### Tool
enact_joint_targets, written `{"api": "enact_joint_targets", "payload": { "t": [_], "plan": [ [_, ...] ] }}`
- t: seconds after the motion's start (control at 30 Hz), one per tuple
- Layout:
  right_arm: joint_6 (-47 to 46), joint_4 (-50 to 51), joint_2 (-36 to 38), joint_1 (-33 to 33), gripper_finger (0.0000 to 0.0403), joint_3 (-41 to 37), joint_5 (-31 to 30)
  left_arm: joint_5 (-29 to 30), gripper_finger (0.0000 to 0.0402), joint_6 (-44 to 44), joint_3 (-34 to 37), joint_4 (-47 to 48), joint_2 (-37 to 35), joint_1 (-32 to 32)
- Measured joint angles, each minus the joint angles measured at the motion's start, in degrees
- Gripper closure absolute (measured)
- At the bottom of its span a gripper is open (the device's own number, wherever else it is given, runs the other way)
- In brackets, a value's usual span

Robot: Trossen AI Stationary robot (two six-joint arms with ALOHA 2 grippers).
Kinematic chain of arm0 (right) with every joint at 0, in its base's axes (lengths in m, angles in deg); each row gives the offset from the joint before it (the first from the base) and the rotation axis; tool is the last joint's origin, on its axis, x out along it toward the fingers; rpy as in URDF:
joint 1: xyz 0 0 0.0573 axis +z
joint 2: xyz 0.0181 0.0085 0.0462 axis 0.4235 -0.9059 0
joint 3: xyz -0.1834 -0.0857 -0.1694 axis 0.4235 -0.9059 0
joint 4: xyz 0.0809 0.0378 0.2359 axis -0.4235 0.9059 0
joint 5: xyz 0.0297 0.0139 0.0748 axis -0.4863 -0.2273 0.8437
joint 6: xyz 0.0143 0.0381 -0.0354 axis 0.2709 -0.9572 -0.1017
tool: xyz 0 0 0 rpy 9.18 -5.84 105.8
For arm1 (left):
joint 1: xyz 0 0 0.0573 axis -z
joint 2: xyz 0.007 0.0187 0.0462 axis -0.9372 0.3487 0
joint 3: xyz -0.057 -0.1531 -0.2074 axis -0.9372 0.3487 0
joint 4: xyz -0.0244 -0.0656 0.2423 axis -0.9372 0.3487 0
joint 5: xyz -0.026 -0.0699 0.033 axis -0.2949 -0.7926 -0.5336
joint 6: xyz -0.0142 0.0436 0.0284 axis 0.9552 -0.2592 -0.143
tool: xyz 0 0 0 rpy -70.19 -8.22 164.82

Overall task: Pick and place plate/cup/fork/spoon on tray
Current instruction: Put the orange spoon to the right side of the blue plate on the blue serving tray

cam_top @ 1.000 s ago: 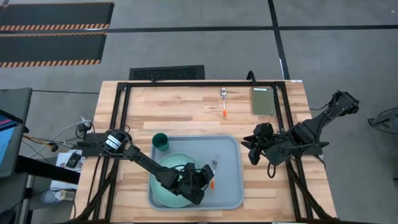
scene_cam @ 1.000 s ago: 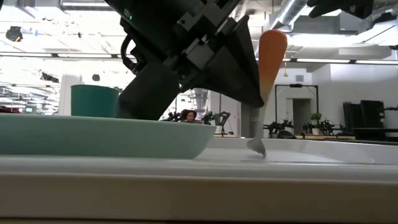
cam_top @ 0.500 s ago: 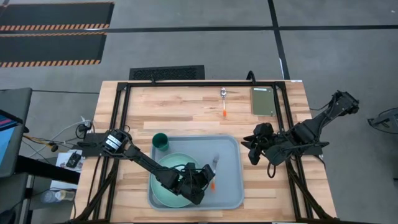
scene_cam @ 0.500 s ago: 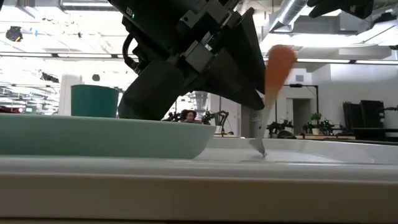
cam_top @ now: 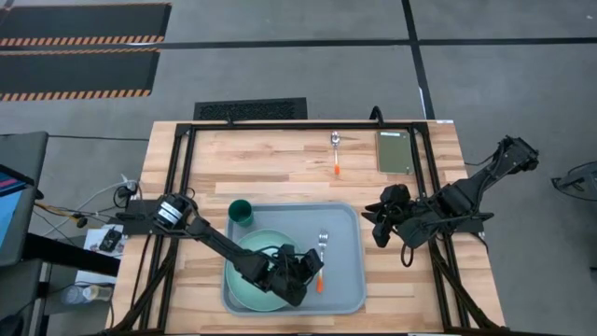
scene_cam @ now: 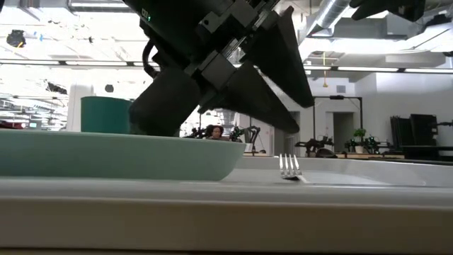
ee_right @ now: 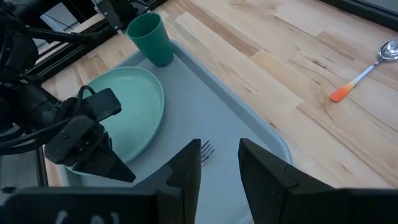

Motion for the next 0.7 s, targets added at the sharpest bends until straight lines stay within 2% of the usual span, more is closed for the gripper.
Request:
{"api": "enact_joint_targets", "payload": {
  "t": [0.1, 0.2, 0.37, 0.53, 0.6, 0.7],
  "plan": [
    [0.0, 0.0, 0.0, 0.0, 0.0269, 0.0, 0.0, 0.3, 0.0284, -4.4, 0.0, 0.1, -1.7, 0.0],
    [0.0, 0.0, 0.0, 0.0, 0.0269, 0.0, 0.1, 1.8, 0.0285, -13.5, 0.0, 0.1, -4.7, -0.4],
    [0.0, 0.0, 0.0, 0.0, 0.0269, 0.0, 0.1, 1.3, 0.0285, -37.1, 0.0, -1.3, -10.9, -2.0],
    [-0.1, 0.1, 0.0, -0.1, 0.0269, 0.0, 0.2, 0.3, 0.0285, -66.4, -0.1, -3.6, -17.6, -6.6],
    [-0.5, 0.3, 0.0, -0.1, 0.0269, 0.0, 0.2, 2.1, 0.0285, -73.4, -0.1, -2.2, -20.5, -9.3],
    [-1.4, 0.5, 0.0, -0.1, 0.0269, 0.0, 0.2, 3.4, 0.0279, -78.2, -0.1, 2.1, -24.0, -14.8]
  ]
}}
